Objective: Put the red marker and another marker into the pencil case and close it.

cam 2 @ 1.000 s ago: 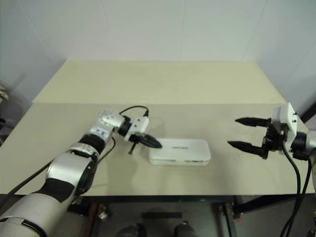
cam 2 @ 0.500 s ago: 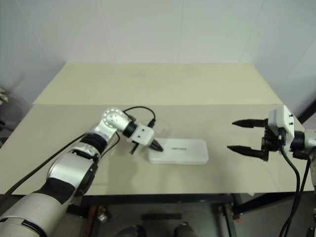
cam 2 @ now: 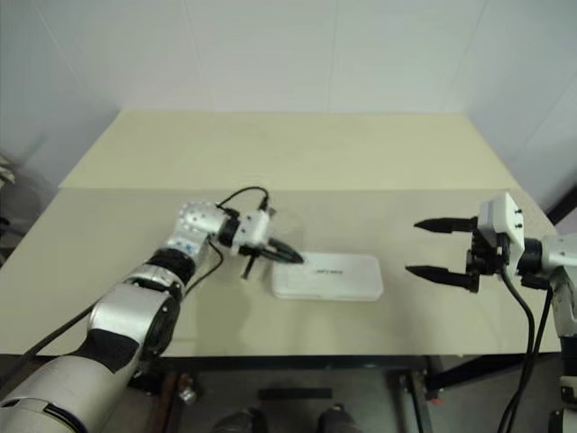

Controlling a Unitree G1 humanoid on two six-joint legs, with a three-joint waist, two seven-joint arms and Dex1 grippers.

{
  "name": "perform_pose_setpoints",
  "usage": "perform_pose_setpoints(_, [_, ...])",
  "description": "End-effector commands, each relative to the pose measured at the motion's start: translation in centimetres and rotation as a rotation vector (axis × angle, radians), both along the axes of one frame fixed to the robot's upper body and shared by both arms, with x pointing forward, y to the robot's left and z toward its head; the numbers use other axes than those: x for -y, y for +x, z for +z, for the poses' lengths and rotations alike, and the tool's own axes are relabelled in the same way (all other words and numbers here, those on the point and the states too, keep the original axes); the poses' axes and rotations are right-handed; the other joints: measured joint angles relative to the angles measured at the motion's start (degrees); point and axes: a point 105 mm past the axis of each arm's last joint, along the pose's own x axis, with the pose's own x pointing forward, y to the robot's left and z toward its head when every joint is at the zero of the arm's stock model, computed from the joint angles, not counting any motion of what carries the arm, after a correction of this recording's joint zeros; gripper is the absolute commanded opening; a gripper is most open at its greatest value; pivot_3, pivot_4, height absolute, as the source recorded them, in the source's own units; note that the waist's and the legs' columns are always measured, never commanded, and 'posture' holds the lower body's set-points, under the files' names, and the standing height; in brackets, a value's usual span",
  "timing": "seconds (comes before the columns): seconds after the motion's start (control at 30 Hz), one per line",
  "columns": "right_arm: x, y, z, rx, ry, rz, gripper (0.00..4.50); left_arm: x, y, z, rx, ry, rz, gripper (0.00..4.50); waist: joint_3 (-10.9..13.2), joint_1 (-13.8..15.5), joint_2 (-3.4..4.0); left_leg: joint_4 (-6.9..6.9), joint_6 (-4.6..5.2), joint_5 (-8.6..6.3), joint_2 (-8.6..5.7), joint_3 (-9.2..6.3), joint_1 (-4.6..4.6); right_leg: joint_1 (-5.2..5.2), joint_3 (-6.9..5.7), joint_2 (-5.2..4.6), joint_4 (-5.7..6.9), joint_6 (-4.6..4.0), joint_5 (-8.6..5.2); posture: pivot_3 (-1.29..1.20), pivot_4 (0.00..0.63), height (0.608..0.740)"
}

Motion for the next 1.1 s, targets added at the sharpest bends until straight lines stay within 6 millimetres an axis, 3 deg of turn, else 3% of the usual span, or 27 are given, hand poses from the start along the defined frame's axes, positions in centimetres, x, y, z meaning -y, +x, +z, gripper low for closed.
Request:
perform_pose_setpoints(0.03, [-0.6, 0.0, 0.8, 0.037, 0.007, 0.019, 4.50, -1.2, 0.1, 2.5, -0.024, -0.185, 0.008, 0.04, 0.00, -0.04, 0.00, 0.01, 0.00, 0.00, 0.00, 0.00, 0.00, 0.00, -0.14, 0.01, 0.00, 0.00, 0.00, 0.00, 0.150, 0.740])
perform_pose_setpoints(0.07, [-0.6, 0.1, 0.8, 0.037, 0.008, 0.019, 4.50, -1.7, 0.0, 2.9, -0.038, -0.228, 0.003, 0.04, 0.00, -0.10, 0.00, 0.02, 0.00, 0.00, 0.00, 0.01, 0.00, 0.00, -0.23, 0.01, 0.00, 0.00, 0.00, 0.00, 0.150, 0.740])
perform_pose_setpoints(0.17, [-0.7, 0.4, 0.8, 0.039, 0.012, 0.017, 4.50, -2.7, -0.5, 3.7, -0.084, -0.320, -0.023, 0.61, 0.00, -0.24, 0.00, 0.03, 0.00, 0.00, 0.01, 0.04, 0.05, 0.02, -0.31, 0.02, 0.07, 0.01, 0.01, 0.00, 0.150, 0.740])
perform_pose_setpoints(0.4, [-1.0, 1.2, 0.5, 0.038, 0.011, 0.008, 4.50, -6.4, -2.8, 2.8, -0.191, -0.313, -0.044, 2.94, 0.01, -0.25, 0.01, -0.03, -0.30, 0.18, 0.06, -0.02, 0.12, 0.06, -0.21, 0.03, 0.15, 0.00, 0.00, 0.00, 0.150, 0.740])
perform_pose_setpoints(0.57, [-0.6, 1.6, 0.5, 0.043, 0.006, -0.017, 4.50, -7.7, -3.6, 2.4, -0.225, -0.284, -0.038, 4.48, 0.01, 0.01, 0.01, 0.02, -0.18, 0.13, -0.03, -0.10, 0.13, 0.17, -0.18, -0.09, 0.10, 0.00, 0.00, 0.00, 0.150, 0.740])
perform_pose_setpoints(0.8, [-0.1, 2.6, 1.5, 0.088, 0.004, -0.066, 4.50, -8.8, -3.5, 2.4, -0.260, -0.268, 0.001, 4.48, 0.01, -0.14, 0.01, -0.04, -0.15, 0.12, -0.01, -0.12, 0.12, 0.14, -0.12, -0.09, 0.06, -0.06, -0.03, 0.00, 0.150, 0.740])
perform_pose_setpoints(1.1, [-1.1, 1.5, 1.2, 0.112, 0.064, -0.089, 4.50, -9.4, -3.7, 2.5, -0.244, -0.266, 0.023, 4.48, 0.01, -0.12, 0.02, -0.06, -0.23, 0.16, -0.01, -0.12, 0.08, 0.12, -0.06, -0.08, 0.04, -0.08, -0.04, 0.00, 0.150, 0.740])
